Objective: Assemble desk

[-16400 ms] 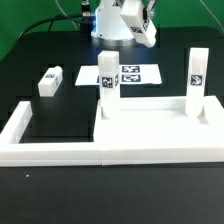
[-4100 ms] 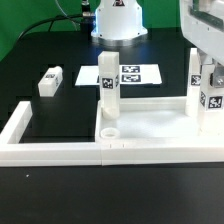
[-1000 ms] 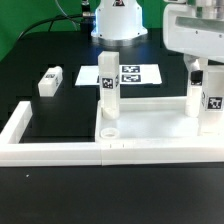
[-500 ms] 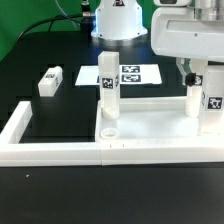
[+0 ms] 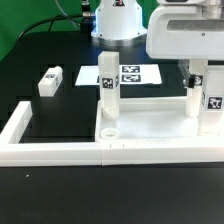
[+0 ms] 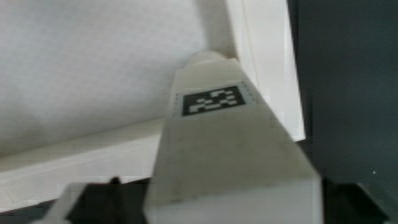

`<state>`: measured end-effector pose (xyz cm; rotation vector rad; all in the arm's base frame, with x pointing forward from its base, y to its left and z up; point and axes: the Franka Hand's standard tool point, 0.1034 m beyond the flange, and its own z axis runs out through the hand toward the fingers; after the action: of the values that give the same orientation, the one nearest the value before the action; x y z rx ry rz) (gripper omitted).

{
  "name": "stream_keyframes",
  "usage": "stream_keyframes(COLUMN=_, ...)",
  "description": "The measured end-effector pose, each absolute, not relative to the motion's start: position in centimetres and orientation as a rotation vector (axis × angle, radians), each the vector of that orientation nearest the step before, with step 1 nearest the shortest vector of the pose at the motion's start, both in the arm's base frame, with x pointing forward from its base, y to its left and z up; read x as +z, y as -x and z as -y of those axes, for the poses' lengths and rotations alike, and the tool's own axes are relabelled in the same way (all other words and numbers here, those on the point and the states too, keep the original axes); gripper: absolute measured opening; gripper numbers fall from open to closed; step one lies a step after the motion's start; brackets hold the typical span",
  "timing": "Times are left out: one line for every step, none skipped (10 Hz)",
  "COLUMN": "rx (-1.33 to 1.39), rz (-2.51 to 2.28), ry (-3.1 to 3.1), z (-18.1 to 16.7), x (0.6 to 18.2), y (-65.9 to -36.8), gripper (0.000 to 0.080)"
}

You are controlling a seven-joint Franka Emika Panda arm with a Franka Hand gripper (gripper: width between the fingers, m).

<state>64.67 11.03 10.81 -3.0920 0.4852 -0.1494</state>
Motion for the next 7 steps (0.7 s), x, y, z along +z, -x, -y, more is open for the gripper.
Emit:
stream_keyframes(rx=-0.149, rz=-0.639, ry=3.059, z=-11.03, x=10.81, y=-64.68, gripper=0.036)
stream_keyframes(rx=-0.149, rz=-0.728, ry=3.037, z=-10.93, x=10.83, y=-64.7, gripper=0.0289)
stream_keyframes(rx=-0.151, rz=-0.828, ry=3.009, z=-10.9, x=10.76, y=-64.69, gripper=0.0289)
stream_keyframes(rx=-0.165, rz=-1.035, ry=2.942, z=-10.7, x=10.69, y=-64.69, gripper=0.0289)
stream_keyframes(rx=-0.167, rz=-1.196, ry=2.881, z=-10.64, x=10.69, y=-64.56, gripper=0.0288)
stream_keyframes(rx=-0.158, rz=-1.456, ry=2.756, z=-10.49, x=10.68, y=-64.38, gripper=0.0288)
stream_keyframes(rx=-0.14, rz=-1.706, ry=2.599, z=-10.48, x=10.65, y=-64.24, gripper=0.0289)
